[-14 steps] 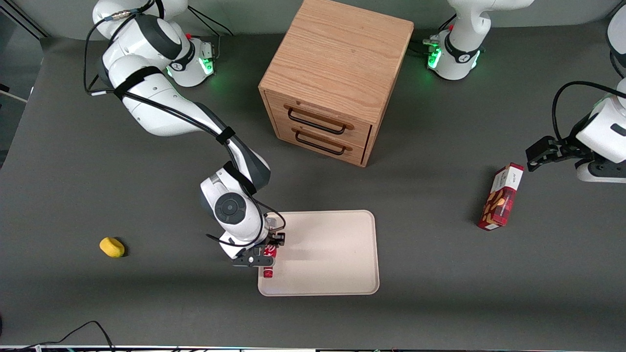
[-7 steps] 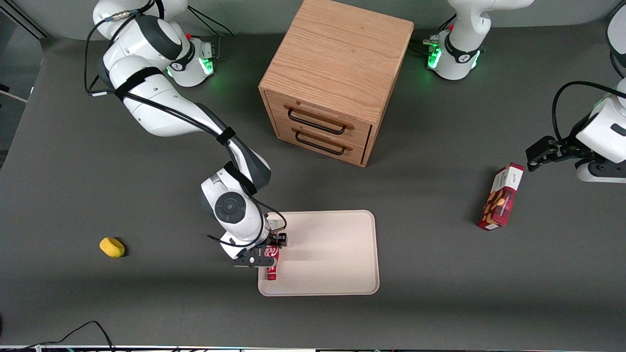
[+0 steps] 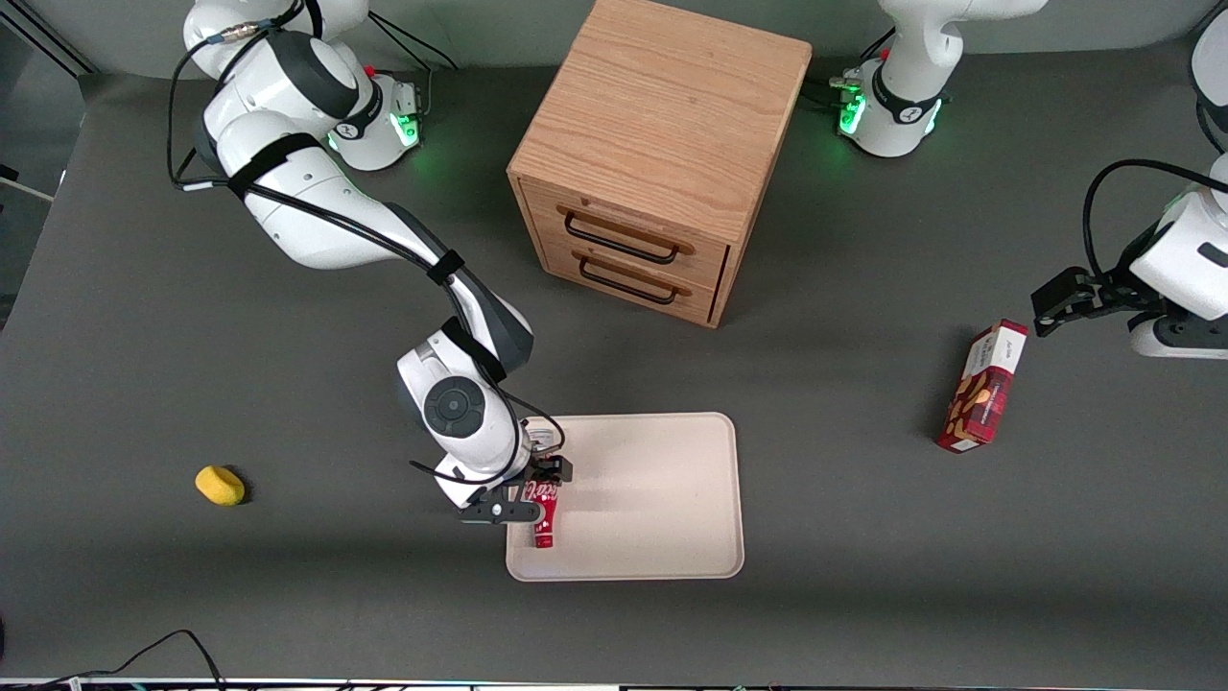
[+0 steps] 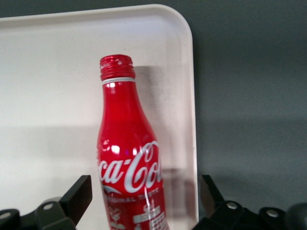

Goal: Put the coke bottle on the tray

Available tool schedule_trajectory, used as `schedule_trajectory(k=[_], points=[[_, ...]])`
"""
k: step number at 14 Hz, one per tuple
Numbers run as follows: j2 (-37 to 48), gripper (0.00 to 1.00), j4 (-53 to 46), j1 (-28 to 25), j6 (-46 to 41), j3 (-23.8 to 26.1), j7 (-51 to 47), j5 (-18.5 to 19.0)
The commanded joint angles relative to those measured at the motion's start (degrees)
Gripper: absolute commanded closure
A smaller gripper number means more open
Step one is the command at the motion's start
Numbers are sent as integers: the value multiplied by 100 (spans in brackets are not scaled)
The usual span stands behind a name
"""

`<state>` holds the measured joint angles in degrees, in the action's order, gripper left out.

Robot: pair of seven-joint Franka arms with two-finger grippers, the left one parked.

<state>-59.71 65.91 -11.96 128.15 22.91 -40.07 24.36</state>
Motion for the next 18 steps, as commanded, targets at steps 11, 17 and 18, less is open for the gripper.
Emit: schedule_trajectory(k=[11,17,18], points=[[617,0,404,0,44,-68,105,-1],[1926,0,1536,202,35,-260,123,-238],[2268,0,1896,255,18,-331,131,-265]])
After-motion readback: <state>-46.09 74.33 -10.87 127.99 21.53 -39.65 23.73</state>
